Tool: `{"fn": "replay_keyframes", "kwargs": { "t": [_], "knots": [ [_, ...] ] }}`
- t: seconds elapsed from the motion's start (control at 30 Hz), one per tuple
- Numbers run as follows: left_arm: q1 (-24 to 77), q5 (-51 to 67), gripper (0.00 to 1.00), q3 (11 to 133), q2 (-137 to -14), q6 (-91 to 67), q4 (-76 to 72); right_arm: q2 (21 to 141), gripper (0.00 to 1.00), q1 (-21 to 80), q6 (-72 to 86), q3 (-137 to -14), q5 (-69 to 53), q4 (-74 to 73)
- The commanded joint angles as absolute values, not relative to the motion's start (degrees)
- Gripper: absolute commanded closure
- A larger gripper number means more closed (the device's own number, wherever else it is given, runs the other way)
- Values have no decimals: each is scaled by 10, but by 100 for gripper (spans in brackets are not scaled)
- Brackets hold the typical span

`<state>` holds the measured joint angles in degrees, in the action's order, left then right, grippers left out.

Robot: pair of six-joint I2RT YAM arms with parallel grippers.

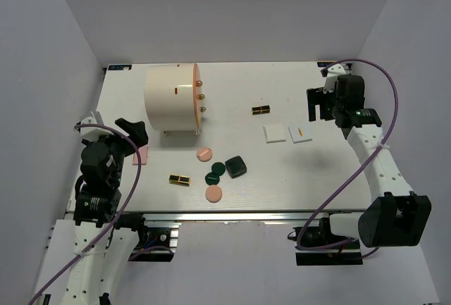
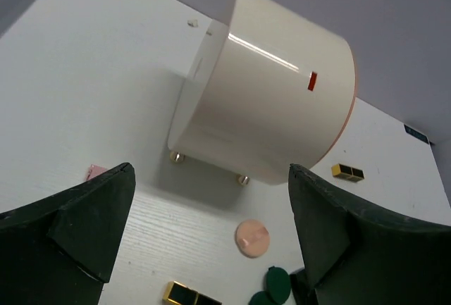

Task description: Organize the makeup

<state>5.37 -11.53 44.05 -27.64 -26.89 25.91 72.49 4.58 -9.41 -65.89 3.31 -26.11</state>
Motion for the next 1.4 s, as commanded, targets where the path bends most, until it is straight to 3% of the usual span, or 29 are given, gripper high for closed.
{"fn": "replay_keyframes", "kwargs": {
  "t": [0.0,0.1,0.13,0.2,0.23,0.27,0.33,0.37,0.43,0.5,0.57,0.6,0.63,0.7,0.83,0.9,1.17,1.37],
  "knots": [
    [53,-78,2,432,-279,-290,270,717,11,46,-120,-675,26,-258],
    [53,-47,2,427,-288,-307,262,701,11,49,-236,-662,-78,-250],
    [53,-34,9,425,-295,-311,254,696,11,54,-284,-653,-151,-270],
    [53,-1,23,423,-303,-315,244,677,11,96,-397,-633,-184,-275],
    [53,5,54,423,-308,-321,238,670,10,115,-425,-620,-185,-269],
    [53,21,70,424,-318,-324,235,665,11,136,-458,-600,-190,-265],
    [53,29,93,427,-328,-337,236,664,11,198,-504,-598,-209,-265],
    [53,29,100,431,-337,-341,241,671,11,210,-500,-605,-229,-255],
    [53,32,96,432,-342,-353,246,715,11,224,-388,-655,-283,-222],
    [53,34,62,432,-345,-374,257,801,12,225,-299,-752,-316,-195],
    [53,40,31,432,-342,-388,269,871,21,223,-170,-835,-352,-202],
    [53,43,26,429,-336,-395,270,935,28,222,-133,-903,-416,-212],
    [53,45,22,426,-331,-409,270,954,42,224,-93,-916,-441,-190],
    [53,49,18,423,-326,-418,268,994,51,235,46,-919,-457,-122],
    [53,54,17,430,-333,-435,268,1087,35,250,201,-1002,-470,-17],
    [53,56,17,430,-335,-444,264,1129,34,257,267,-1020,-475,25],
    [53,61,14,408,-337,-500,236,1268,31,275,374,-1149,-472,111],
    [53,55,13,413,-343,-503,248,1298,32,280,400,-1172,-474,135]
  ]
}}
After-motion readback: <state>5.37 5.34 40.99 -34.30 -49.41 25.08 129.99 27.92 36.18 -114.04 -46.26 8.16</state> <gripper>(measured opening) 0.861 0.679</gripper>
